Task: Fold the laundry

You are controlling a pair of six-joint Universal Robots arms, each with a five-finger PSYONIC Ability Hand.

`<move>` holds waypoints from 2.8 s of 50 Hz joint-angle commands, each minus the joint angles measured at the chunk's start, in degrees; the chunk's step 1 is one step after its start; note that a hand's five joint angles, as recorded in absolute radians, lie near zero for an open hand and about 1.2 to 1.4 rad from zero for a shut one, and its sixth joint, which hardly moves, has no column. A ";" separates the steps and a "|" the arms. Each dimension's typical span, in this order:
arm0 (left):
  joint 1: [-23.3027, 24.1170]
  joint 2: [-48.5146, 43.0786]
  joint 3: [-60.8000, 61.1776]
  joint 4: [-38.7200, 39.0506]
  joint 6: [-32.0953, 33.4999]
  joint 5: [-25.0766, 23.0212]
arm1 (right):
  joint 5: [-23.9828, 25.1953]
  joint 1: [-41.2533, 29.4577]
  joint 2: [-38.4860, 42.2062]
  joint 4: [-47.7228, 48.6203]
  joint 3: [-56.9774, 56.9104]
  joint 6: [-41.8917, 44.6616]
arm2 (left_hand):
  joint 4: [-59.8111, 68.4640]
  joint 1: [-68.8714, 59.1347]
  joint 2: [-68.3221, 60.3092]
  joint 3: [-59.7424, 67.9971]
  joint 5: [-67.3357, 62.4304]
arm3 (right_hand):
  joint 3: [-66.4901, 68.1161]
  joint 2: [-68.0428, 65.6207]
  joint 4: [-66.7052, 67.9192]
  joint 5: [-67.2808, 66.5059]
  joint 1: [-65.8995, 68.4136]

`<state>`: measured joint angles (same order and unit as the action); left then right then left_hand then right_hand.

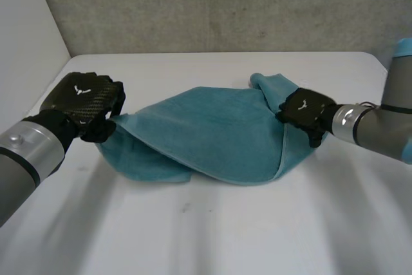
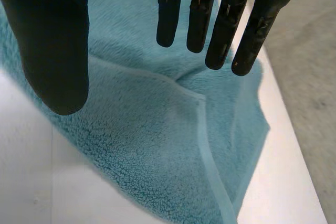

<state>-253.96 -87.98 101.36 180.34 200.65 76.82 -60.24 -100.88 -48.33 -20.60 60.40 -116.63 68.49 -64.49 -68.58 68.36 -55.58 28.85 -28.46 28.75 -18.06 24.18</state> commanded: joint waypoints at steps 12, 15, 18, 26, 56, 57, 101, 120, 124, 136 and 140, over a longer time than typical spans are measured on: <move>-0.48 -0.87 0.95 1.68 -0.17 -0.09 | -1.11 -1.42 8.34 -2.60 -5.99 10.01 | 11.51 -15.51 -11.42 11.64 -14.42 | 10.99 -11.38 11.09 -11.78 15.66; -0.48 -0.96 0.95 2.04 -0.26 -0.09 | -1.20 -1.51 8.60 -2.60 -6.43 9.93 | 11.51 -15.51 -11.42 11.64 -14.42 | 17.20 -17.60 17.30 -17.99 21.87; -0.65 -0.96 1.21 2.65 -0.17 -0.09 | -1.29 -1.42 8.51 -2.34 -6.61 9.93 | 11.51 -15.51 -11.42 11.64 -14.42 | 27.13 -27.53 27.23 -27.92 31.80; -2.06 -0.87 1.21 3.27 -0.26 -0.18 | -2.43 -0.89 8.16 -2.07 -7.05 9.84 | 11.51 -15.51 -11.42 11.64 -14.42 | 40.94 -41.34 41.05 -41.74 45.61; -4.78 -0.44 0.07 3.44 -0.26 -0.26 | -7.00 0.60 -3.06 -2.43 -7.76 -4.02 | 11.51 -15.51 -11.42 11.64 -14.42 | 51.15 -51.54 51.25 -51.94 55.82; -4.96 -0.17 -0.28 3.53 -0.26 -0.26 | -7.00 1.30 -5.44 -2.43 -7.05 -6.74 | 11.51 -15.51 -11.42 11.64 -14.42 | 51.15 -51.54 51.25 -51.94 55.82; -4.08 -29.61 -42.98 11.07 7.30 6.77 | -26.59 -0.89 -7.31 0.64 -23.18 -18.71 | 11.51 -15.51 -11.42 11.64 -14.42 | 51.15 -51.54 51.25 -51.94 55.82; -4.43 -19.59 -23.84 29.63 -0.61 11.78 | -17.64 -0.81 -25.93 25.08 6.64 -31.82 | 11.51 -15.51 -11.42 11.64 -14.42 | 51.15 -51.54 51.25 -51.94 55.82; -5.84 -19.33 -11.92 29.81 -0.43 11.43 | -16.49 -0.72 -27.78 26.05 17.98 -31.73 | 11.51 -15.51 -11.42 11.64 -14.42 | 51.15 -51.54 51.25 -51.94 55.82; -6.63 -19.42 4.98 29.90 -0.08 6.42 | -13.06 -0.89 -21.31 25.17 38.54 -25.77 | 11.51 -15.51 -11.42 11.64 -14.42 | 51.15 -51.54 51.25 -51.94 55.82; -6.89 -19.24 6.31 29.81 -0.08 6.33 | -13.06 -0.81 -20.84 25.17 39.18 -25.67 | 11.51 -15.51 -11.42 11.64 -14.42 | 51.15 -51.54 51.25 -51.94 55.82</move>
<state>-260.63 -107.38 105.12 210.22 200.52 83.91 -73.45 -101.68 -72.25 4.81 96.30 -143.86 68.56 -64.49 -68.66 68.47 -56.09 67.87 -67.50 68.36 -56.94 55.48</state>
